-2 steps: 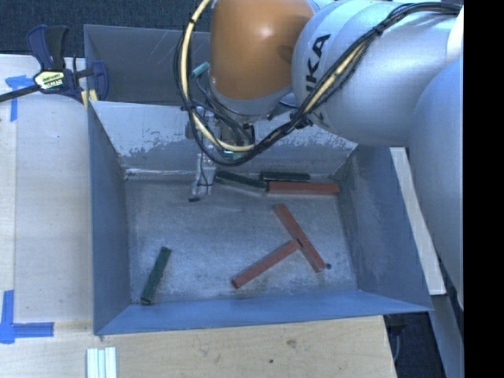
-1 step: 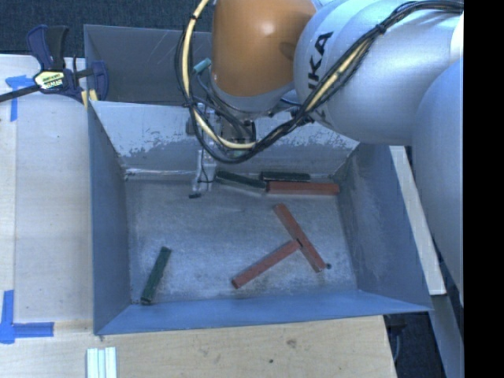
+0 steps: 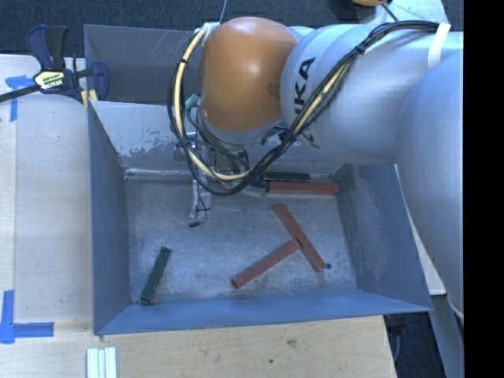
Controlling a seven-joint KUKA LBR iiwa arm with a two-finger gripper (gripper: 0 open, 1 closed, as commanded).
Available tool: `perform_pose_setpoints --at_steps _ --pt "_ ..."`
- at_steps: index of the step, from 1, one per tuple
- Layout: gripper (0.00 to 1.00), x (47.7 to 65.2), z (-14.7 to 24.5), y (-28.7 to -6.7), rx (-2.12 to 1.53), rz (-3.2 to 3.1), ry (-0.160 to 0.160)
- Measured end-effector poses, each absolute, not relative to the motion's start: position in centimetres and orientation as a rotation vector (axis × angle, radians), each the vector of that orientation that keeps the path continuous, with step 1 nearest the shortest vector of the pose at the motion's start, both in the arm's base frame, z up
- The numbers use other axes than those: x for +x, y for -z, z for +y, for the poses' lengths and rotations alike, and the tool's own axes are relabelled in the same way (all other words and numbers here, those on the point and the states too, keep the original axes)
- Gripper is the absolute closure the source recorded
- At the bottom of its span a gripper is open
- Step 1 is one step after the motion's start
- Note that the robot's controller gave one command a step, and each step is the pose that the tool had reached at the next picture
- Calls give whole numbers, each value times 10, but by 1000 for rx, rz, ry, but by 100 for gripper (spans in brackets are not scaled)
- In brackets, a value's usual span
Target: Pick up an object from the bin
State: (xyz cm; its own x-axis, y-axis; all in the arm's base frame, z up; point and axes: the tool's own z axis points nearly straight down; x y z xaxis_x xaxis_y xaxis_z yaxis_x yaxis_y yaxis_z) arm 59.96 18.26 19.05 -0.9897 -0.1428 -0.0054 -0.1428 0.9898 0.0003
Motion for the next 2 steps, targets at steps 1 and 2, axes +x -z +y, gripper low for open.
perform_pose_setpoints --at_steps 1,2 --pt "0 557 219 -167 -760 3045 -1" --pt "0 525 227 -131 -890 3010 -1"
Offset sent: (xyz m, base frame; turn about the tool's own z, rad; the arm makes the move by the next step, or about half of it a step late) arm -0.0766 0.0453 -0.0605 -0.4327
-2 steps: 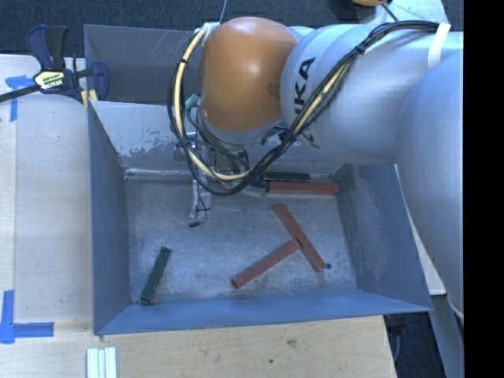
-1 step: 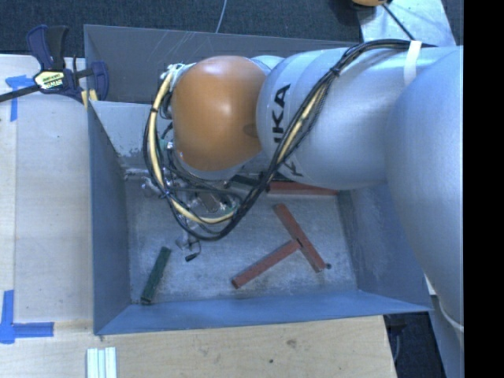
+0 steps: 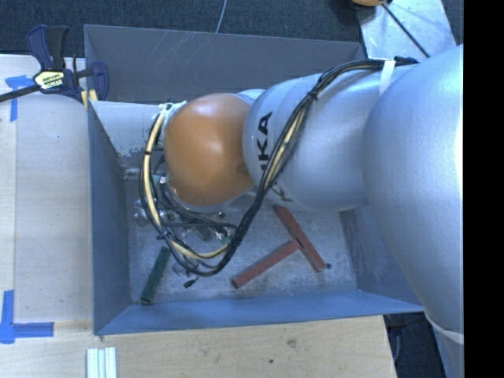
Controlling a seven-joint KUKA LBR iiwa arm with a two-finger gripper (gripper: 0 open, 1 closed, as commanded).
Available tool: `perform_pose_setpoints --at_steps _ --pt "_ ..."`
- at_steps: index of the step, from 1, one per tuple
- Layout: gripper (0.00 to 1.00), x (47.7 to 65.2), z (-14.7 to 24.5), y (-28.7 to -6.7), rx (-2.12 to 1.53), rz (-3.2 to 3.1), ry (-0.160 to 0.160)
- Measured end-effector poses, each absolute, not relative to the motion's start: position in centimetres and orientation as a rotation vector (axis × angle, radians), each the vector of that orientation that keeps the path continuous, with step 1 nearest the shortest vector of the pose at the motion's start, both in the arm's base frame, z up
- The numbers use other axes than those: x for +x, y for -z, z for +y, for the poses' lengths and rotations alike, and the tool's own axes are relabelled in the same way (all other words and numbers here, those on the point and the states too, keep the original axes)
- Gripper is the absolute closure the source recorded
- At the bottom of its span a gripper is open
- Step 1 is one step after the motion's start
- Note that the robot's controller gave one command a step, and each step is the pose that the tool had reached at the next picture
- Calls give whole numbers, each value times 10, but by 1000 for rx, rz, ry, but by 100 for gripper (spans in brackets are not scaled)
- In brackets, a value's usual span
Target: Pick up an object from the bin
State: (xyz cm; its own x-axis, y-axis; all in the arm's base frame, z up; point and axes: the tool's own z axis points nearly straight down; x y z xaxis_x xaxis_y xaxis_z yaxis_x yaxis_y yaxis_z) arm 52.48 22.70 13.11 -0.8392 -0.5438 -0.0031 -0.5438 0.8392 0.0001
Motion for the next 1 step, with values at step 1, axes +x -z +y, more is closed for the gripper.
perform_pose_setpoints --at_steps 1 --pt "0 516 241 -83 -1361 2829 0"
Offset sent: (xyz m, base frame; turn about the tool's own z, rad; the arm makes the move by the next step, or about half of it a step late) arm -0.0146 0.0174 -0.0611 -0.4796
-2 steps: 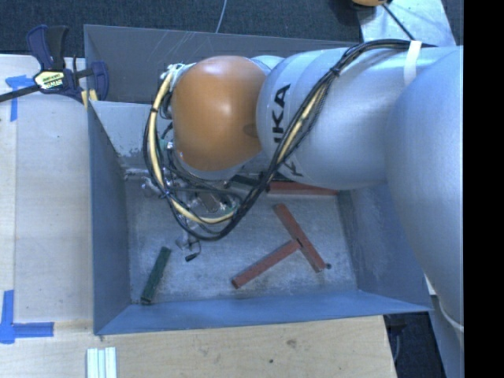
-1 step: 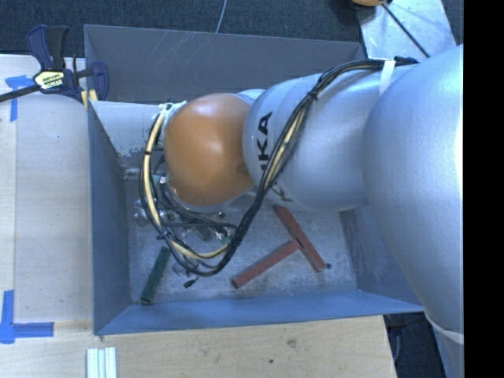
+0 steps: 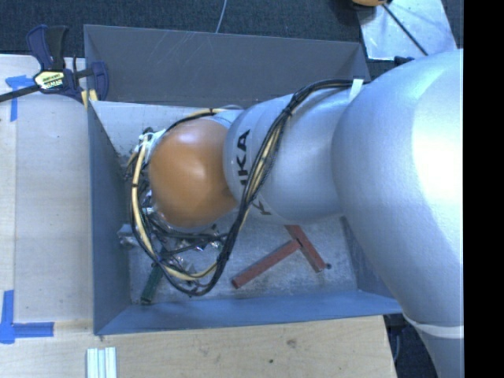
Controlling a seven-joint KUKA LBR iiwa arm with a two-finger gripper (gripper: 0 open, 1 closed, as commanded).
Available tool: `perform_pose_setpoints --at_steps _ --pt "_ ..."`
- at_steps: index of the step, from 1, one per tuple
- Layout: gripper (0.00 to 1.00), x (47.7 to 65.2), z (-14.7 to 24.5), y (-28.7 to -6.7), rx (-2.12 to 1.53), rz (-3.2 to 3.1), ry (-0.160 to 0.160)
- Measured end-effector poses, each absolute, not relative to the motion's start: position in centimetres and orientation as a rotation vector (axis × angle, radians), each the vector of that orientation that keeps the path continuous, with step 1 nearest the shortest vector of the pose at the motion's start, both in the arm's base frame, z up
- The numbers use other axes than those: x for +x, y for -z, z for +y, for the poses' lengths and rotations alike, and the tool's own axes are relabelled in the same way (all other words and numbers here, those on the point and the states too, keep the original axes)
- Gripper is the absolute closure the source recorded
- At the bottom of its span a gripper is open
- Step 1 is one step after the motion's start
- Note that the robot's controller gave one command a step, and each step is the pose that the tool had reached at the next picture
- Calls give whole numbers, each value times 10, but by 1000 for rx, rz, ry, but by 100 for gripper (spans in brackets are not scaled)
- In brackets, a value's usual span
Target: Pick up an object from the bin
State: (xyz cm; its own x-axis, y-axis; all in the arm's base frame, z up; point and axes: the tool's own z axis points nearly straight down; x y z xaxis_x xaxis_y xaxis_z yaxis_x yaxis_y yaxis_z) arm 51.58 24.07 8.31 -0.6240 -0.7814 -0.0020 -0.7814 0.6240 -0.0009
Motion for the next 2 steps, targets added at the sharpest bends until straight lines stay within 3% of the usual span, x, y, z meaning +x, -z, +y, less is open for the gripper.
perform_pose_setpoints --at_steps 1,2 --pt "100 511 245 -71 -1575 2718 -2" --pt "100 511 245 -71 -1575 2718 -2"
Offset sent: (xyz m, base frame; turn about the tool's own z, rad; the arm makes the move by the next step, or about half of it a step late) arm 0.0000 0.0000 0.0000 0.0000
